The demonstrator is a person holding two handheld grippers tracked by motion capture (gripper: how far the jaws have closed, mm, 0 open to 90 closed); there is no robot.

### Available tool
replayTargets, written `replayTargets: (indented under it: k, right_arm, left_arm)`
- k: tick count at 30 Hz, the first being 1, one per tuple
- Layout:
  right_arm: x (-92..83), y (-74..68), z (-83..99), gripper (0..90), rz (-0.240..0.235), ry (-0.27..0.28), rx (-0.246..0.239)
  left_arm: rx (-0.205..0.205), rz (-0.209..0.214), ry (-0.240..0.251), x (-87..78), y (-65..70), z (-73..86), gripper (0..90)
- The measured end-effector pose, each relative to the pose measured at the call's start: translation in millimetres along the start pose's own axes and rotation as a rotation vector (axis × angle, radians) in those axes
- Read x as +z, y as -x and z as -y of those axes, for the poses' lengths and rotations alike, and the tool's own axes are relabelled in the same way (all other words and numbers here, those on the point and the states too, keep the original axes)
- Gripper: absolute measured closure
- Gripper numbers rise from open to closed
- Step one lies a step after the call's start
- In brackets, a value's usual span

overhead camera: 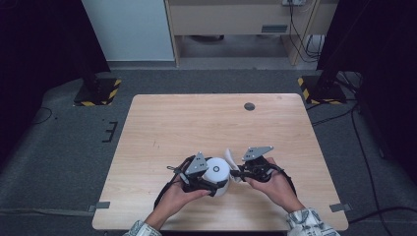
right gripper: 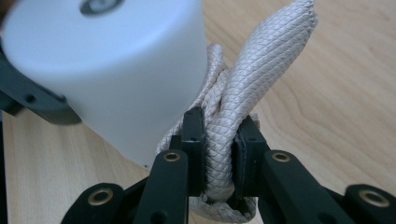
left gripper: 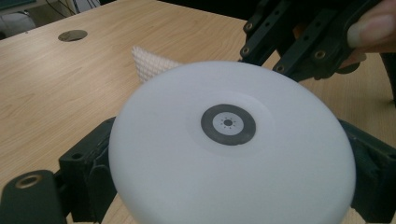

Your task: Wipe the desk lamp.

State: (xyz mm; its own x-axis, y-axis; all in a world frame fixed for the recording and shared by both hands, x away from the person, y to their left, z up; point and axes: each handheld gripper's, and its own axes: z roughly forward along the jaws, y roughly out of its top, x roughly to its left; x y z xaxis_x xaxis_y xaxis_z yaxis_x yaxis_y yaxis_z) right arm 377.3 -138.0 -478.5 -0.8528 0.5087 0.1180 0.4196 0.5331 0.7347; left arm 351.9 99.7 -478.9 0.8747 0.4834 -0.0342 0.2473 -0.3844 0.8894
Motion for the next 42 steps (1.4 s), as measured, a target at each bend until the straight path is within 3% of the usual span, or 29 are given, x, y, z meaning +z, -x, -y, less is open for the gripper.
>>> replayTargets:
  k: [16,24,32,35,42]
  right_arm:
    - [16.6,3.7,11.7,77.7,-0.002,-0.059,0.0]
    - [-9.3,1.4,-2.7,77.7,-0.007,0.028,0.004]
    - [-38.9,-2.4,-25.9,77.7,0.0,0.119,-0.023]
    - [-38.2,-3.8,-27.8,77.7,-0.006,0.123,-0.026]
    - [-16.6,-2.0,-13.2,77.7,-0.013,0.072,-0.009]
  left_arm:
    - [0.001,0.003,-0.004,-0.1,-0.3,-0.4,7.6]
    - [0.001,0.003,-0.005,-0.1,-0.3,-0.5,7.6]
    - [0.002,0.003,-0.005,0.2,-0.2,-0.5,7.6]
    - [0.002,0.004,-0.005,0.2,-0.3,-0.5,7.6]
    - [0.001,0.006,-0.004,0.0,-0.8,-0.2,7.6]
